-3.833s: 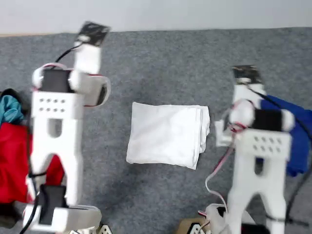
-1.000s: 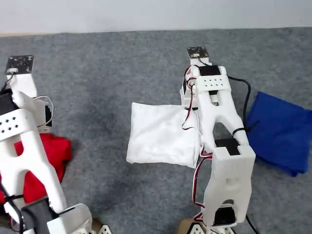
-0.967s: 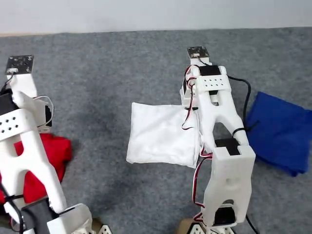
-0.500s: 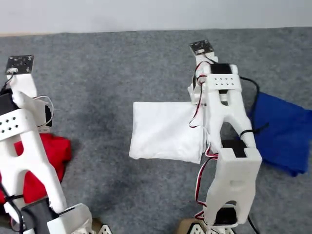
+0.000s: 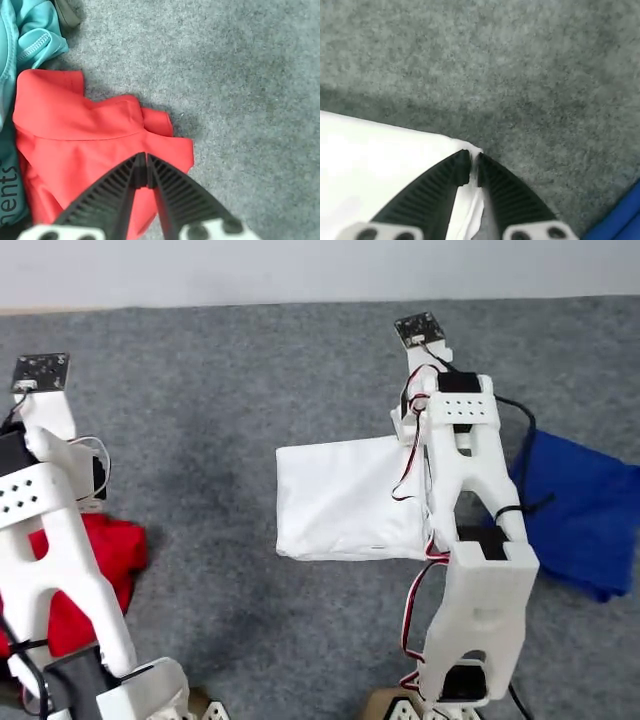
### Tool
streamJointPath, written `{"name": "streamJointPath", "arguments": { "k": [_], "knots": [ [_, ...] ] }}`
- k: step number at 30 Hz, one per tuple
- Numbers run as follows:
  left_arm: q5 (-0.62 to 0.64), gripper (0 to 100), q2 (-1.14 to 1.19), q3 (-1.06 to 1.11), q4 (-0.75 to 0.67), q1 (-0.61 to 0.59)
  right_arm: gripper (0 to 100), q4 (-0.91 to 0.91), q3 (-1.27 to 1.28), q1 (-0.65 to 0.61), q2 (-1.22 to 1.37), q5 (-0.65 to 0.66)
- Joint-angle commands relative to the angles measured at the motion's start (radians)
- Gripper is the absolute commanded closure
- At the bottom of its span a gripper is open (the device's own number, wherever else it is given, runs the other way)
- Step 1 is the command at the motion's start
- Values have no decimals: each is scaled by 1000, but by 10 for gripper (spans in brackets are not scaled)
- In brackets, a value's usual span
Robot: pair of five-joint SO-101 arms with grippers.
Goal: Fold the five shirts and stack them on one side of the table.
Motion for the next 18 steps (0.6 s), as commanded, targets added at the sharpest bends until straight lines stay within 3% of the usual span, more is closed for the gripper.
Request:
{"name": "streamJointPath", "arguments": {
  "k": [1, 4, 10, 18],
  "knots": [
    [-6, 994, -32, -4, -8, 0, 816, 38, -54, 10, -87, -38],
    [-6, 994, -32, -5, -8, 0, 758, 85, -54, 1, -151, -104],
    [-5, 994, -34, -5, -8, 0, 757, 252, -54, -61, -213, -126],
    [-5, 994, -34, -5, -6, 0, 753, 340, -35, -73, -147, -305]
  ]
}}
